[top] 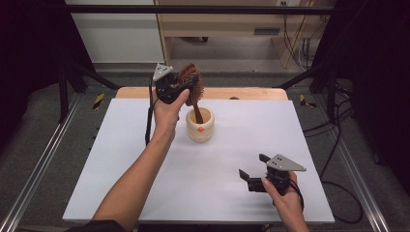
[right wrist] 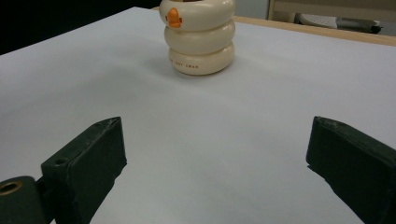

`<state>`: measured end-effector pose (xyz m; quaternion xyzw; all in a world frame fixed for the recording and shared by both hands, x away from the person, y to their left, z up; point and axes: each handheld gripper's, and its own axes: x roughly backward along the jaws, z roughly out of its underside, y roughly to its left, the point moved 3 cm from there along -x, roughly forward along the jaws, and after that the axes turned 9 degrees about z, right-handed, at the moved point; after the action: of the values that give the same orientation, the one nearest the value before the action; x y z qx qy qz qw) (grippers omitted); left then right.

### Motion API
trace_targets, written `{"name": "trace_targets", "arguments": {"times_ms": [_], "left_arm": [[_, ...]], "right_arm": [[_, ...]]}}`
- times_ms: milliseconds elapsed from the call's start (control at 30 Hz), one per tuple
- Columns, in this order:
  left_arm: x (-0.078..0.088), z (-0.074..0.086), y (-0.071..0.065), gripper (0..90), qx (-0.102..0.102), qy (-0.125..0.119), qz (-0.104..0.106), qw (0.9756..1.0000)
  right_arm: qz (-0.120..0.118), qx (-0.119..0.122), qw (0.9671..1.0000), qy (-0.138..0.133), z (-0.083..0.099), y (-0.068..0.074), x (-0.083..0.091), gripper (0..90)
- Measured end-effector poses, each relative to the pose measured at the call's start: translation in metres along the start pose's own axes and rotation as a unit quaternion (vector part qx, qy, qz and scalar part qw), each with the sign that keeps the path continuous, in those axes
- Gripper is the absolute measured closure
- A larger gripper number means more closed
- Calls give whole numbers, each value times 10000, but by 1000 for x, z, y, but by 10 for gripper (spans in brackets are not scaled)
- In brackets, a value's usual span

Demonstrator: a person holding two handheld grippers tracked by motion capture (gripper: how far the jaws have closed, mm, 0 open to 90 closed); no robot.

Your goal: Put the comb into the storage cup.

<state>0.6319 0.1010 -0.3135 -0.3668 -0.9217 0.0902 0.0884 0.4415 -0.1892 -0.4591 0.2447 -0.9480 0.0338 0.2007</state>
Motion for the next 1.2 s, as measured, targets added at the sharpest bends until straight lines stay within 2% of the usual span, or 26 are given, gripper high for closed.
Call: {"name": "trace_targets", "arguments": {"times_ms": [1200], "left_arm": [[-7, 12, -3, 498, 11, 103, 41, 9999]], "right_arm": [[-5, -2, 10000, 16, 0, 0, 0, 51]]}}
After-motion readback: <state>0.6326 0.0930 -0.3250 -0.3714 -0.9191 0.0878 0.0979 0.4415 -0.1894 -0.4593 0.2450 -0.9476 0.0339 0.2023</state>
